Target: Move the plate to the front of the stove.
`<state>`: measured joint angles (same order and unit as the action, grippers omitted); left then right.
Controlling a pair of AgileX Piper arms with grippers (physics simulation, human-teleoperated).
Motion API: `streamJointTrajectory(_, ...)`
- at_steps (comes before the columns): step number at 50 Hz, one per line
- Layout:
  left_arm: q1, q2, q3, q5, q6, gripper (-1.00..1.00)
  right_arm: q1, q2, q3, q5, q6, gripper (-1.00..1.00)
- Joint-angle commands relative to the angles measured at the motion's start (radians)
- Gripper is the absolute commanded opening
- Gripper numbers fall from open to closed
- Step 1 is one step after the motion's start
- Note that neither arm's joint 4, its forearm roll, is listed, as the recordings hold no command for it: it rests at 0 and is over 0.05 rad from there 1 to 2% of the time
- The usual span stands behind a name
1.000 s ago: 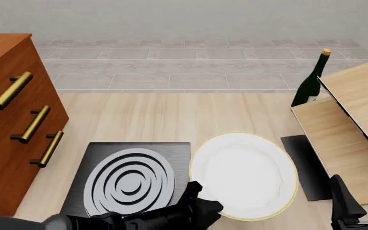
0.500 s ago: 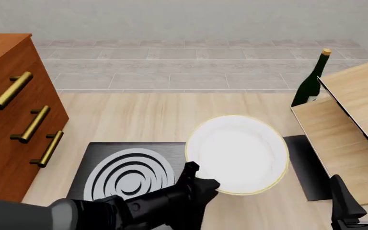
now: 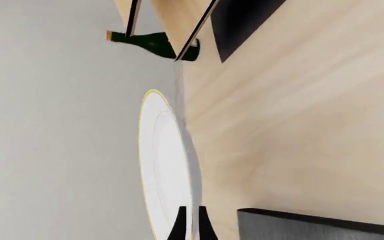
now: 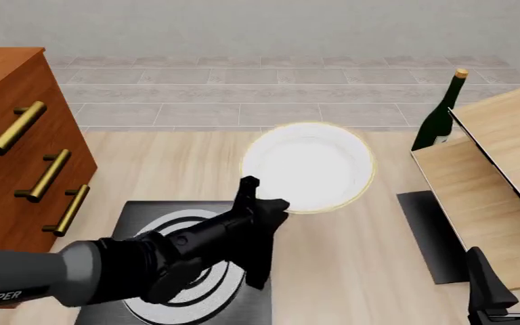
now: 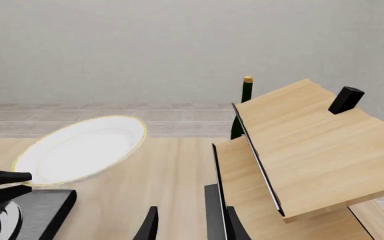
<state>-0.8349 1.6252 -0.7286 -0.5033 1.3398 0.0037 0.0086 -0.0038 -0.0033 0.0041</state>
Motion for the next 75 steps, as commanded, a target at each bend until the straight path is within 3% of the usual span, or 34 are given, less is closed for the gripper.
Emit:
streamJointTrajectory(1, 0.073, 0.001, -0.077, 0.047, 0.02, -1.0, 0.0, 0.0, 0.0, 0.0, 0.0, 1.0)
streamJointTrajectory(14, 0.15, 0.045, -0.17, 0.1, 0.038, -1.0, 0.0, 0.0, 0.0, 0.0, 0.0, 1.0)
streamJointTrajectory(24, 0.223, 0.1, -0.213, 0.054, 0.079, -1.0, 0.0, 0.0, 0.0, 0.0, 0.0, 1.0)
streamJointTrajectory(48, 0.329, 0.125, -0.343, 0.163, 0.058, -1.0, 0.0, 0.0, 0.0, 0.0, 0.0, 1.0)
streamJointTrajectory(49, 0.329, 0.118, -0.359, 0.202, 0.033, -1.0, 0.001, 0.0, 0.0, 0.0, 0.0, 1.0)
streamJointTrajectory(56, 0.369, 0.116, -0.39, 0.247, 0.036, -1.0, 0.0, 0.001, 0.0, 0.0, 0.0, 1.0)
streamJointTrajectory(75, 0.456, 0.137, -0.431, 0.332, 0.028, -1.0, 0.0, 0.0, 0.0, 0.0, 0.0, 1.0)
